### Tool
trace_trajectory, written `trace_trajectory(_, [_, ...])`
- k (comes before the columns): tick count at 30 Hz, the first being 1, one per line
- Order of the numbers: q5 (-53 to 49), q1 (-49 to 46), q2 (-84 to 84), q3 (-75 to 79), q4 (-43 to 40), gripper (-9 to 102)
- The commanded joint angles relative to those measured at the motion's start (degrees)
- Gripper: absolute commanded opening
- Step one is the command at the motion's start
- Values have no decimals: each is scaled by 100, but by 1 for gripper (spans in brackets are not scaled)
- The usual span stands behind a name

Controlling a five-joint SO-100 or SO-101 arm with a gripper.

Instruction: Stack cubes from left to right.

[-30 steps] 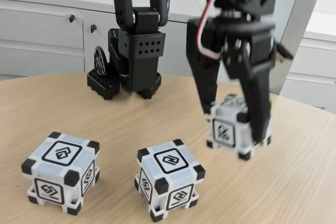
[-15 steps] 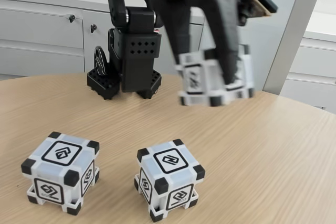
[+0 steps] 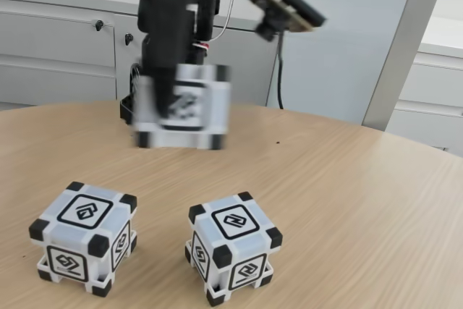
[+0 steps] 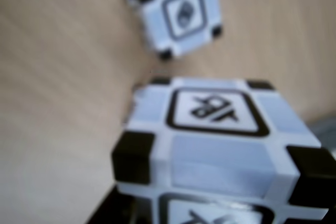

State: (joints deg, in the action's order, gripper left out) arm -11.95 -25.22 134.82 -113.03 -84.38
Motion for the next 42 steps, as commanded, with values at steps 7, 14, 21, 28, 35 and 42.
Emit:
trace_trajectory(7, [-26,-1090,-756,105,53,0])
trace_trajectory(14, [-53,-1151,-1239,167,70,0])
trace_trajectory(21, [-114,-1151,-1433,176,79,0])
trace_trajectory(28, [-114,-1134,-1503,202,79,0])
trace_trajectory(35, [-18,-1046,-1503,220,79,0])
trace_trajectory(42, [114,-1063,-1512,782,79,0])
